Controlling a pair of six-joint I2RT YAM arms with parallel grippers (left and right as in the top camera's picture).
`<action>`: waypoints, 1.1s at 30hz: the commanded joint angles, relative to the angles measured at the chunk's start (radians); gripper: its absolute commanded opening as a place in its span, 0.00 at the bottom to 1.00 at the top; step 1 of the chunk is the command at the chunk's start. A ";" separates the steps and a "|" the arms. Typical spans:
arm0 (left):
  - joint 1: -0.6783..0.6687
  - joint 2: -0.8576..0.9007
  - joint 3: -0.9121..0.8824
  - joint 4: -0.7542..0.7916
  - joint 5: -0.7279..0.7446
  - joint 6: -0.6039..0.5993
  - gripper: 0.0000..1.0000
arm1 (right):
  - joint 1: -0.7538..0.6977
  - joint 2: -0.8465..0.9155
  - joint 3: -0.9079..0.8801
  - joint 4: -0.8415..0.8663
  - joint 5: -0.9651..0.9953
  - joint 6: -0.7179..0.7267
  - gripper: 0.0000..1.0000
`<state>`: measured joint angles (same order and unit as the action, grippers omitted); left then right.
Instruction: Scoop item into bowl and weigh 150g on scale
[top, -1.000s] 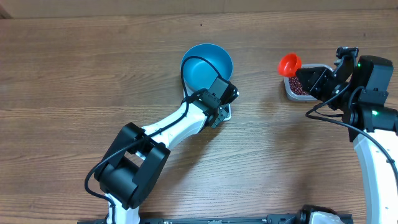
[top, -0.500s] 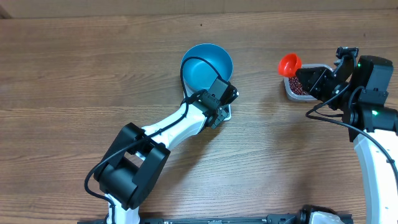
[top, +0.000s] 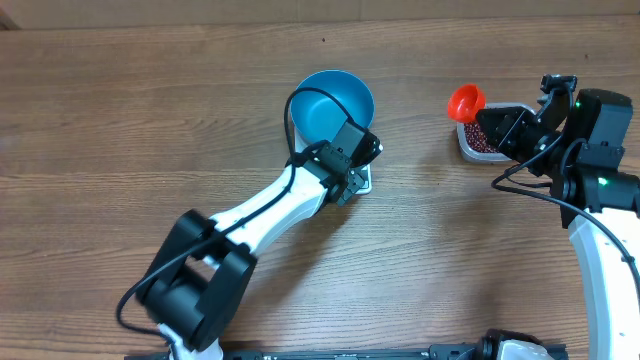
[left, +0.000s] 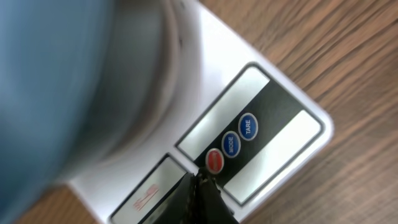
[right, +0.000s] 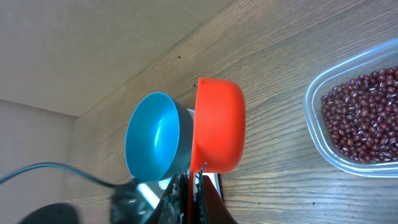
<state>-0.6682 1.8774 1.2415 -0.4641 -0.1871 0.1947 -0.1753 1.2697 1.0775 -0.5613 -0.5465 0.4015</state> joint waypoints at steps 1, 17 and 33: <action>-0.021 -0.084 0.023 -0.026 -0.002 0.016 0.04 | -0.004 -0.020 0.018 0.006 -0.005 -0.010 0.04; 0.017 -0.465 0.021 -0.404 0.054 -0.167 0.04 | -0.004 -0.020 0.018 -0.005 -0.024 -0.006 0.04; 0.135 -0.542 -0.132 -0.413 0.059 -0.142 0.04 | -0.004 -0.020 0.018 -0.021 -0.023 -0.023 0.04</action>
<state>-0.5518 1.3636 1.1164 -0.8898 -0.1413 0.0299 -0.1753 1.2697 1.0775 -0.5819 -0.5663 0.3950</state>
